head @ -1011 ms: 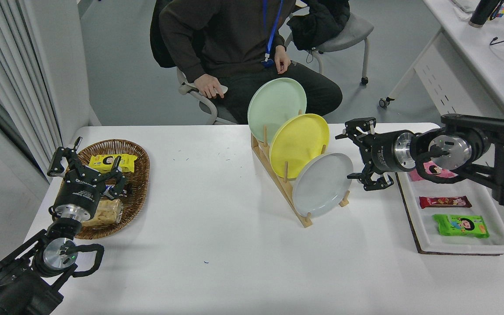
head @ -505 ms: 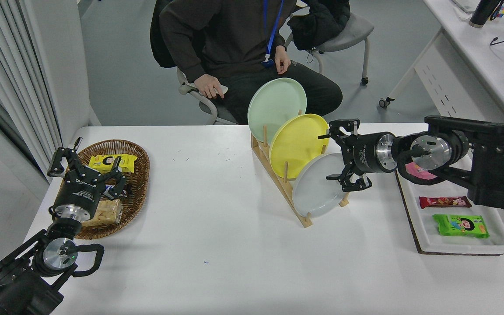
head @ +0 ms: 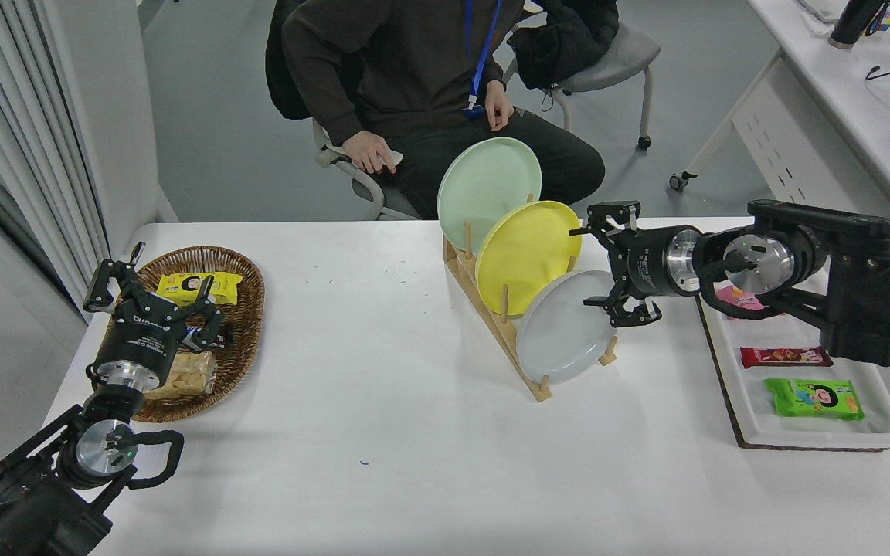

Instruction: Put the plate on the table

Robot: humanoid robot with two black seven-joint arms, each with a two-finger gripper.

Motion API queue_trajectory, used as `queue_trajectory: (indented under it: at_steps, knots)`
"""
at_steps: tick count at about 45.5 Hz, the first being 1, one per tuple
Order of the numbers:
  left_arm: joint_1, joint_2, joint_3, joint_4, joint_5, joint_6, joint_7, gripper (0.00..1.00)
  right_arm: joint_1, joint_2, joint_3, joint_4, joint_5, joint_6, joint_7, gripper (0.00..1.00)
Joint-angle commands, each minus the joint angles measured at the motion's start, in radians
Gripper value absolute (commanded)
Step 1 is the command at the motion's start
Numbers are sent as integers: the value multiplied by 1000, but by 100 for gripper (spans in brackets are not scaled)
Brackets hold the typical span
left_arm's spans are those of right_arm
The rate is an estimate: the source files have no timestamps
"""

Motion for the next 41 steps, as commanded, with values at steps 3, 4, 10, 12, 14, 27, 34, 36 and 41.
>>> queue_trajectory:
  at_steps: [3, 4, 10, 12, 14, 27, 34, 36, 41]
  knots:
    - [0, 0, 1, 0, 0, 0, 0, 98, -12, 16, 1, -19, 1, 2, -1, 98]
    - [0, 0, 0, 0, 0, 0, -1, 98, -12, 16, 1, -17, 3, 2, -1, 96]
    - [0, 0, 0, 0, 0, 0, -1, 98, -14, 16, 3, -14, 12, 2, -3, 83]
    - [0, 0, 0, 0, 0, 0, -1, 98, -17, 16, 9, -12, 14, 2, -3, 80]
    - [0, 0, 1, 0, 0, 0, -1, 98, -24, 16, 27, -12, 14, 2, -3, 80]
    - [0, 0, 0, 0, 0, 0, 0, 98, -60, 7, 99, -12, 40, -5, -6, 70]
    - [0, 0, 0, 0, 0, 0, -1, 98, -61, 7, 101, -12, 44, -5, -8, 60]
    - [0, 0, 1, 0, 0, 0, -1, 98, -61, 7, 101, -11, 44, -5, -12, 60]
    - [0, 0, 0, 0, 0, 0, -1, 98, -61, 7, 101, -8, 44, -5, -28, 55]
